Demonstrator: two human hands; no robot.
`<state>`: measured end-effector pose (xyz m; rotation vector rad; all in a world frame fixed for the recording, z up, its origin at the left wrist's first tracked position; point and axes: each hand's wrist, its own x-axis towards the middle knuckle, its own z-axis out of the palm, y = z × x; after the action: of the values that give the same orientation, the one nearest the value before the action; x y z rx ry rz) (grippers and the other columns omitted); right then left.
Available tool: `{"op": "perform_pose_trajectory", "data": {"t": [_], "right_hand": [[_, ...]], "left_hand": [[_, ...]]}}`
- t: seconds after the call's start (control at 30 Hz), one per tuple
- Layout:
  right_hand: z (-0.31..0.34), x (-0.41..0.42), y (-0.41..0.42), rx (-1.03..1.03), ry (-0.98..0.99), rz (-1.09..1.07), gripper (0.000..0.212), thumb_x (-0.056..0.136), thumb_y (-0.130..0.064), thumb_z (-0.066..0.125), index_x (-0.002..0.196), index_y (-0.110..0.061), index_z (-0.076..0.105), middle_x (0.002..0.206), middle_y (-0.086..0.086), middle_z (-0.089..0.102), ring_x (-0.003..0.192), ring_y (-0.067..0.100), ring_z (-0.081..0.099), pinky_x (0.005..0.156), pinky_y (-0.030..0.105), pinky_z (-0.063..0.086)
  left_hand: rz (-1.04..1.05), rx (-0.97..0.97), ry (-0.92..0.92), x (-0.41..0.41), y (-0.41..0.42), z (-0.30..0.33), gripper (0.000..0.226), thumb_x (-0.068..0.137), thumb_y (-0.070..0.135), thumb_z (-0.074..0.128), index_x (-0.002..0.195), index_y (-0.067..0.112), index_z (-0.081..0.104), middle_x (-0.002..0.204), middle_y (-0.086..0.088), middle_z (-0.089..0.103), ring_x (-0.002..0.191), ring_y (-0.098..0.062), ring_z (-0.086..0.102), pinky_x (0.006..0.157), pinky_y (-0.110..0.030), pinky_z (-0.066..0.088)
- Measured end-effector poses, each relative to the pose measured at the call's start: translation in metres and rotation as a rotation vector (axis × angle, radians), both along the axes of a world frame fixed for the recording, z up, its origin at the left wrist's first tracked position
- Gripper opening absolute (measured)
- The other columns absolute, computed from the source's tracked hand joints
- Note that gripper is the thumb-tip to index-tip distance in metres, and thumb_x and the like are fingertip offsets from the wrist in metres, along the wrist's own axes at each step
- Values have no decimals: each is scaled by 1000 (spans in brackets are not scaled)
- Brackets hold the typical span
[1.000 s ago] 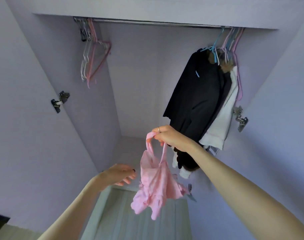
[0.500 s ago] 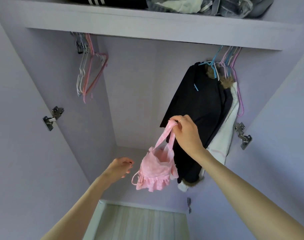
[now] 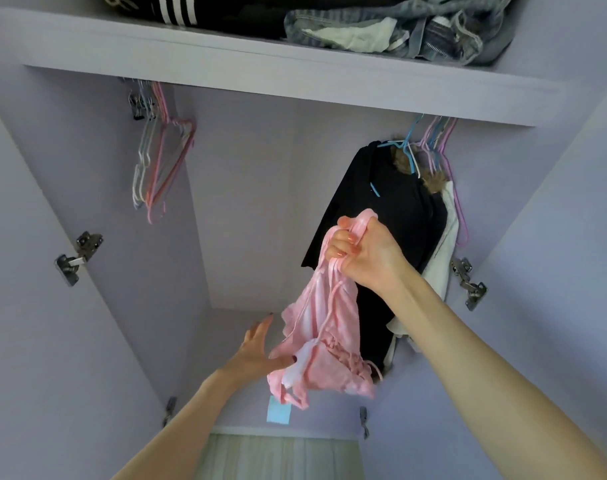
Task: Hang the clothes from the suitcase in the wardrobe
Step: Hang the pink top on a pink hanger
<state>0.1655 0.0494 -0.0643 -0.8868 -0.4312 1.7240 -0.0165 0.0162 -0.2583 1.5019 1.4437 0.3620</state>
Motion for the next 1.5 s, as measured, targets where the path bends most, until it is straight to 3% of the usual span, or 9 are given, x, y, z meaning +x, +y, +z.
{"op": "perform_pose_trajectory", "data": {"t": [0.1, 0.2, 0.8, 0.87, 0.97, 1.07, 1.13, 1.3, 1.5], "right_hand": [[8, -1, 2, 37, 79, 18, 31, 91, -11, 23, 66, -11, 39, 40, -1, 27, 31, 10, 21, 37, 18, 24], [4, 9, 7, 49, 34, 4, 34, 95, -18, 25, 66, -11, 41, 41, -2, 27, 32, 9, 22, 38, 19, 24], [-61, -1, 26, 9, -595, 5, 17, 95, -13, 48, 99, -7, 63, 54, 1, 46, 46, 9, 45, 50, 19, 44], [-63, -6, 19, 152, -736, 117, 18, 93, -6, 49, 105, -3, 63, 71, 10, 61, 65, 18, 64, 65, 24, 56], [-70, -22, 15, 298, -949, 214, 15, 89, 0, 53, 99, 1, 65, 82, 15, 69, 79, 23, 71, 71, 25, 59], [-81, -40, 23, 460, -1381, 246, 18, 87, -3, 52, 89, -7, 69, 70, -9, 65, 71, 7, 65, 73, 21, 54], [-84, -47, 26, 543, -1565, 267, 22, 87, -3, 49, 90, -10, 70, 58, -16, 55, 59, 2, 54, 66, 20, 48], [-81, -76, 37, 731, -1836, 400, 26, 89, -4, 44, 100, -12, 67, 75, 3, 64, 72, 22, 59, 69, 37, 52], [-73, -129, 42, 904, -1851, 511, 34, 90, -2, 40, 109, -13, 66, 101, 7, 70, 94, 27, 61, 76, 32, 47]], "left_hand": [[35, -48, 14, 10, 1, 0, 65, 65, 44, 60, 121, 11, 54, 117, -7, 60, 104, -23, 59, 94, -41, 50], [190, -46, 1, 8, 3, -1, 23, 81, 15, 49, 96, 3, 60, 97, -15, 66, 84, -27, 67, 75, -38, 58], [386, -105, 322, -89, 24, 34, 25, 87, 19, 56, 64, 11, 54, 45, 2, 57, 41, -6, 54, 38, -16, 40], [436, -92, 233, -95, 26, 38, 27, 86, 26, 61, 64, 10, 57, 55, -5, 61, 49, -12, 58, 49, -18, 46], [514, -126, -377, -100, 20, 46, 29, 90, 27, 59, 73, 4, 65, 79, -16, 69, 76, -24, 66, 80, -32, 56], [441, -132, -856, -107, 15, 62, 27, 95, 26, 48, 85, 9, 66, 85, -12, 68, 83, -24, 67, 82, -36, 54], [349, -89, -884, -113, 17, 68, 11, 93, 21, 52, 102, 17, 59, 92, -12, 64, 89, -25, 66, 85, -39, 51], [325, -31, -583, -135, 19, 63, 64, 81, 3, 60, 137, 18, 35, 84, -17, 69, 68, -28, 68, 64, -33, 55], [495, 63, -615, -142, 33, 71, 19, 96, -3, 38, 98, 1, 56, 108, -19, 64, 78, -12, 69, 83, -33, 52]]}}
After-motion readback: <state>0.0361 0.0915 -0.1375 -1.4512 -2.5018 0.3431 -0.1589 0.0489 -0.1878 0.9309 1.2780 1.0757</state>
